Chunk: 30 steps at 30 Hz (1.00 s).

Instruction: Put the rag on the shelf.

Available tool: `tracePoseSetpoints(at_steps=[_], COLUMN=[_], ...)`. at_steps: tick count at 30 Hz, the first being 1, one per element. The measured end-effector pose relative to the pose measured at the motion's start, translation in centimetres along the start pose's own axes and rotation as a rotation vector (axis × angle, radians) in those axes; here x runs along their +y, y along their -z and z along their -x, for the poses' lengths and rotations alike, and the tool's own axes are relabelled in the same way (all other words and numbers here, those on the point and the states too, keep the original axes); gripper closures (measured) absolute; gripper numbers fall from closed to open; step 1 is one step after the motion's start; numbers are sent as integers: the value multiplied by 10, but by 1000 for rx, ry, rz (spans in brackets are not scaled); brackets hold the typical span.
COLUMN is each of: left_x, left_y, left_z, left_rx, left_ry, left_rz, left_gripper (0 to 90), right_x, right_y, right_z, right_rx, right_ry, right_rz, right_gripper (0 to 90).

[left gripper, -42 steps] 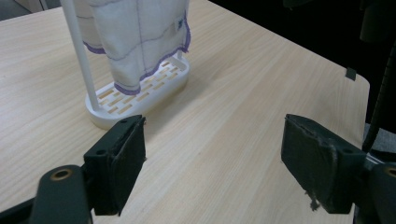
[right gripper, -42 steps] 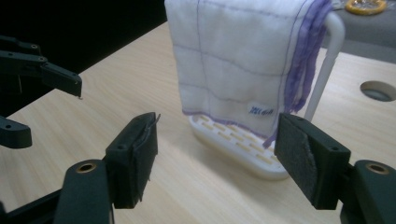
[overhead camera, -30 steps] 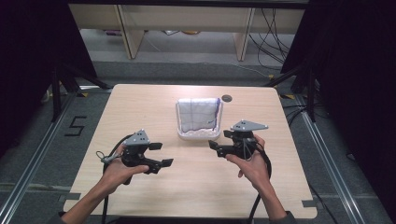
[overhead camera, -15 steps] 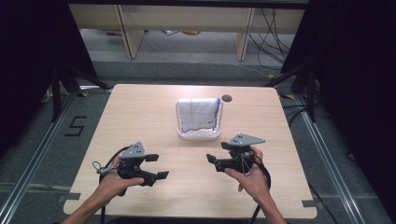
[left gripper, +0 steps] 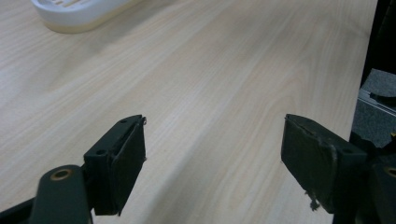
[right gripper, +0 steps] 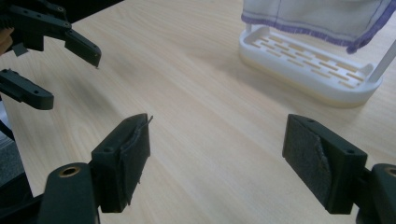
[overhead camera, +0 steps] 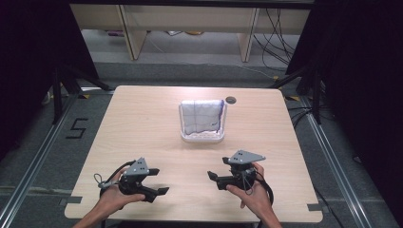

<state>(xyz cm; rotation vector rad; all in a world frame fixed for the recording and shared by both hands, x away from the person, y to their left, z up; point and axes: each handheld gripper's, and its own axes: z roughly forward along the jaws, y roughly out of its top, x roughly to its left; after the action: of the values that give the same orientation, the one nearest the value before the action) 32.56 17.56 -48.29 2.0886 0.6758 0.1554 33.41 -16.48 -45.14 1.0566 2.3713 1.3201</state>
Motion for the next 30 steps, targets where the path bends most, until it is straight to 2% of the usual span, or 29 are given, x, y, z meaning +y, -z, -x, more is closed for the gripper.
tracePoseSetpoints(at_steps=[1, 2, 3, 4, 5, 6, 7, 8, 10, 11, 12, 13, 15, 16, 18, 20, 23, 24, 25, 26, 27, 28, 30], left_x=[-1, -2, -4, -5, -7, -9, -11, -14, -19, -21, -23, -25, -27, -28, -29, -30, -31, -32, -32, -32, -32, -32, -32], left_y=[0, 1, 1, 1, 2, 1, 2, 0, 1, 1, 1, 1, 0, 0, 1, 2, 3, 2, 2, 2, 2, 3, 2], left_z=[2, 3, 4, 4, 6, 6, 4, 6, 6, 5, 5, 5, 7, 7, 9, 9, 11, 11, 11, 11, 10, 9, 9], left_rx=[1, 2, 4, 1, 1, -6, -3, -4, 1, 9, 11, 21, 25, 33, 28, 29, 25, 24, 26, 26, 27, 33, 29], left_ry=[-8, -16, -10, -19, -11, -7, -25, -5, 0, -11, -5, -9, -12, -18, -5, -9, 0, 2, 6, -2, 0, -12, 3], left_rz=[-5, -6, -4, -10, -17, -13, -30, -19, -31, -47, -47, -55, -54, -63, -55, -41, -44, -40, -44, -42, -41, -64, -49], left_gripper=[215, 215, 215, 215, 215, 215, 215, 215, 214, 214, 214, 213, 213, 212, 212, 212, 211, 211, 211, 211, 211, 211, 210], right_x=[-2, -4, -6, -8, -10, -13, -15, -18, -23, -26, -29, -32, -36, -39, -43, -46, -49, -51, -51, -52, -53, -54, -54], right_y=[0, 0, -1, -2, -2, -2, -3, -3, -3, -2, -2, -2, -1, 0, 0, 3, 5, 4, 6, 5, 7, 7, 7], right_z=[-1, -1, -4, -2, -3, -4, -4, -5, -6, -9, -7, -7, -7, -9, -11, -13, -15, -14, -16, -15, -16, -16, -15], right_rx=[-1, -1, 20, 17, 4, 13, 17, 17, 23, 28, 17, 15, 13, 9, 11, 1, -7, -1, -8, 2, -15, -10, -7], right_ry=[-7, 7, -20, 7, 22, 30, 44, 41, 42, 17, 46, 53, 63, 48, 58, 62, 57, 65, 53, 69, 55, 54, 63], right_rz=[-13, -8, -12, -13, -21, -35, -36, -38, -42, -56, -53, -60, -74, -80, -86, -105, -120, -111, -122, -118, -120, -118, -112], right_gripper=[239, 239, 237, 231, 222, 214, 208, 202, 194, 189, 186, 186, 187, 191, 195, 199, 199, 199, 200, 200, 201, 201, 201])
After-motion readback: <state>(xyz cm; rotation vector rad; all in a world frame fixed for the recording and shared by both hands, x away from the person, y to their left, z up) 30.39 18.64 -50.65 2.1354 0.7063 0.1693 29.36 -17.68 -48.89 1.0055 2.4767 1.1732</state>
